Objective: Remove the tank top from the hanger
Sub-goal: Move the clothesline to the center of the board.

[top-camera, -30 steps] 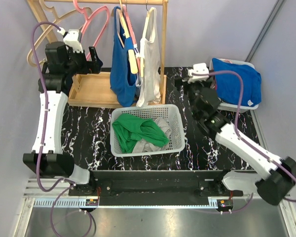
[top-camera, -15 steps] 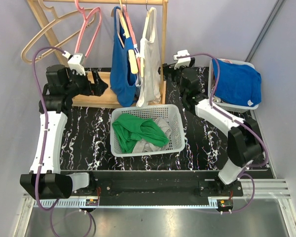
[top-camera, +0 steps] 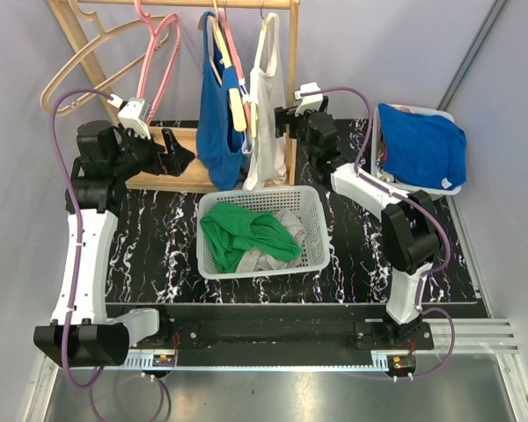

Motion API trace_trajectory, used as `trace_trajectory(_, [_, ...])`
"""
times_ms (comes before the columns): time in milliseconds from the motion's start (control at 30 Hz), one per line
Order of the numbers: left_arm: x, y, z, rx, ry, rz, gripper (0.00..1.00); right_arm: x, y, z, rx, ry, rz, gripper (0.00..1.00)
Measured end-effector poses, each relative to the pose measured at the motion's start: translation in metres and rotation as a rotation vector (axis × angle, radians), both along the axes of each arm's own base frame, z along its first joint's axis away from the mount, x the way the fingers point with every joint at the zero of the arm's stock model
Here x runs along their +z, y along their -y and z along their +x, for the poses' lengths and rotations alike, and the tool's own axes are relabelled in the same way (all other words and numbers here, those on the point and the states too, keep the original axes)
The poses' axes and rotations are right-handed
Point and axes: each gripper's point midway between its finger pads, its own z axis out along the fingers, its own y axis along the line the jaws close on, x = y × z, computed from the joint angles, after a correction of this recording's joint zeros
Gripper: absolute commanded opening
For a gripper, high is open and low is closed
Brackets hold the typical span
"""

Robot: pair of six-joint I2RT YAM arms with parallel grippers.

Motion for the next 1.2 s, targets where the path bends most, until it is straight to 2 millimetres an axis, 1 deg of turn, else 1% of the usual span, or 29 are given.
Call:
trace_trajectory(100, [0.001,0.001,-0.001,-0.003,0.004,-0.006,0.99,-0.002,-0.004,0.010,-0.008,0.003,0.002,0.93])
trace_trajectory(200, [0.002,0.001,-0.003,-0.004,0.009,-0.008,0.99,-0.008,-0.006,0.020,-0.025,0.003,0.000,0.75])
trace_trajectory(233, [0.002,0.001,-0.004,-0.004,0.010,-0.007,0.99,-0.011,-0.005,0.022,-0.037,-0.001,-0.001,0.64])
trace_trajectory(300, [0.003,0.001,-0.005,-0.004,0.013,-0.007,0.99,-0.017,-0.002,0.025,-0.062,-0.007,-0.004,0.55])
trace_trajectory(333, [0.003,0.002,-0.005,-0.005,0.013,-0.008,0.99,-0.018,0.000,0.026,-0.075,-0.009,-0.001,0.51])
trace_trajectory(367, [0.004,0.002,-0.005,-0.006,0.014,-0.009,0.99,-0.019,0.002,0.026,-0.084,-0.009,0.002,0.44])
trace_trajectory(467, [0.003,0.003,-0.005,-0.014,0.008,-0.015,0.98,-0.024,-0.002,0.020,-0.070,0.005,0.016,0.33])
trace_trajectory(500, [0.003,0.004,-0.005,-0.021,0.006,-0.019,0.97,-0.029,-0.002,0.015,-0.067,0.002,0.012,0.32])
trace_trajectory(533, [0.003,0.006,-0.005,-0.027,0.003,-0.024,0.97,-0.031,-0.001,0.012,-0.065,0.005,0.012,0.31])
trace_trajectory(633, [0.001,0.011,-0.001,-0.053,-0.015,-0.048,0.98,-0.031,0.008,0.002,-0.070,0.012,0.013,0.32])
trace_trajectory(733, [-0.002,0.021,0.000,-0.107,-0.046,-0.096,0.97,-0.031,0.029,-0.008,-0.081,0.010,0.017,0.34])
trace_trajectory(833, [-0.006,0.033,0.001,-0.155,-0.079,-0.131,0.96,-0.031,0.058,-0.014,-0.110,0.005,0.028,0.33])
trace_trajectory(900, [-0.010,0.043,0.000,-0.187,-0.097,-0.139,0.95,-0.030,0.084,-0.017,-0.141,0.000,0.037,0.33])
trace_trajectory(1000, [-0.011,0.057,-0.005,-0.228,-0.107,-0.144,0.95,-0.030,0.117,-0.017,-0.193,-0.004,0.048,0.36])
trace_trajectory(1033, [-0.009,0.062,-0.006,-0.244,-0.105,-0.143,0.95,-0.029,0.125,-0.016,-0.208,-0.006,0.053,0.46])
trace_trajectory(1100, [-0.004,0.070,-0.009,-0.268,-0.094,-0.141,0.95,-0.028,0.139,-0.015,-0.234,-0.012,0.076,0.58])
trace_trajectory(1133, [-0.001,0.075,-0.010,-0.284,-0.088,-0.139,0.95,-0.026,0.145,-0.014,-0.244,-0.010,0.084,0.71])
trace_trajectory(1200, [0.010,0.089,-0.013,-0.327,-0.066,-0.136,0.94,-0.022,0.154,-0.014,-0.264,-0.008,0.103,0.80])
